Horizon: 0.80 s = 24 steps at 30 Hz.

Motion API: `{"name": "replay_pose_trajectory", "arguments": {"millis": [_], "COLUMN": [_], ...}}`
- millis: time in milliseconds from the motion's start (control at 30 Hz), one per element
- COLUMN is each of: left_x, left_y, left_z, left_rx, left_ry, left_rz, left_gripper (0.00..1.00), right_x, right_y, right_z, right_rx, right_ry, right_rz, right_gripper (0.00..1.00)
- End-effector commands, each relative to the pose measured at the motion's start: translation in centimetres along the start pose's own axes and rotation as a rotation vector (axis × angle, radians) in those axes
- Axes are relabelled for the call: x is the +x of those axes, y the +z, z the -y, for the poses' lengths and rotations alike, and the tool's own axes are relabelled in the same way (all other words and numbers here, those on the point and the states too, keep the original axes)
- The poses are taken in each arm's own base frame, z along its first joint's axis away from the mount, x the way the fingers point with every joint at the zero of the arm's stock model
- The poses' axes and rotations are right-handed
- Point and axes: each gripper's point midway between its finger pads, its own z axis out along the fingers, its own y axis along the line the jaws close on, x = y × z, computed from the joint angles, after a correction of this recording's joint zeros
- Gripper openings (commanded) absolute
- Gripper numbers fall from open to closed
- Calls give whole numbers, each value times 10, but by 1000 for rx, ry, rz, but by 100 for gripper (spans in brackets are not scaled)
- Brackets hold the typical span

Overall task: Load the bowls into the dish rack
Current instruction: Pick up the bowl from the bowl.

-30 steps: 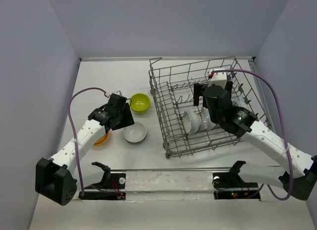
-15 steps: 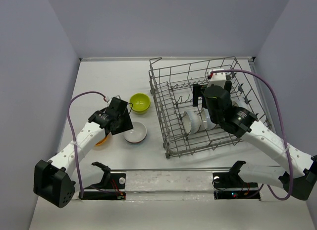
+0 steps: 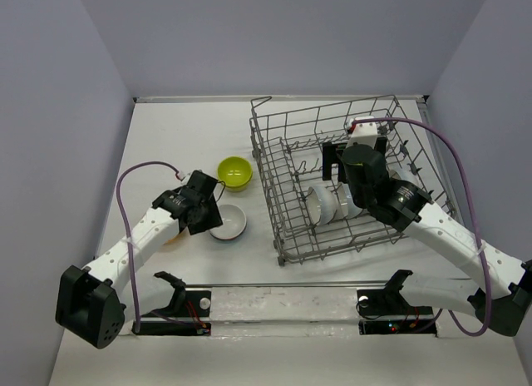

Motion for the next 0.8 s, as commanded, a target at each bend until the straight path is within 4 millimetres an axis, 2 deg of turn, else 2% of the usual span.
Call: {"name": "replay_pose_trajectory", "arguments": {"millis": [0,167,433,767], "left_x": [4,4,5,5], "left_y": [-1,1,7,11], "left_z": [-2,-3,-3,-1], "left_rx": [-11,-29,-53,-67], "left_ry": [-22,-24,-18,-8], "left_rz": [2,-1,-18,-24], "left_gripper": [53,53,45,41], "right_x": [-16,-13,-12,-8], "right_y": [-2,-2,-2,-3], "right_z": [-2,-4,-6,-7], "right_rx": [-22,-34,-46,-59], "right_ry": [68,66,66,63], "right_rz": [53,46,43,36], "right_gripper": [100,100,100,100]}}
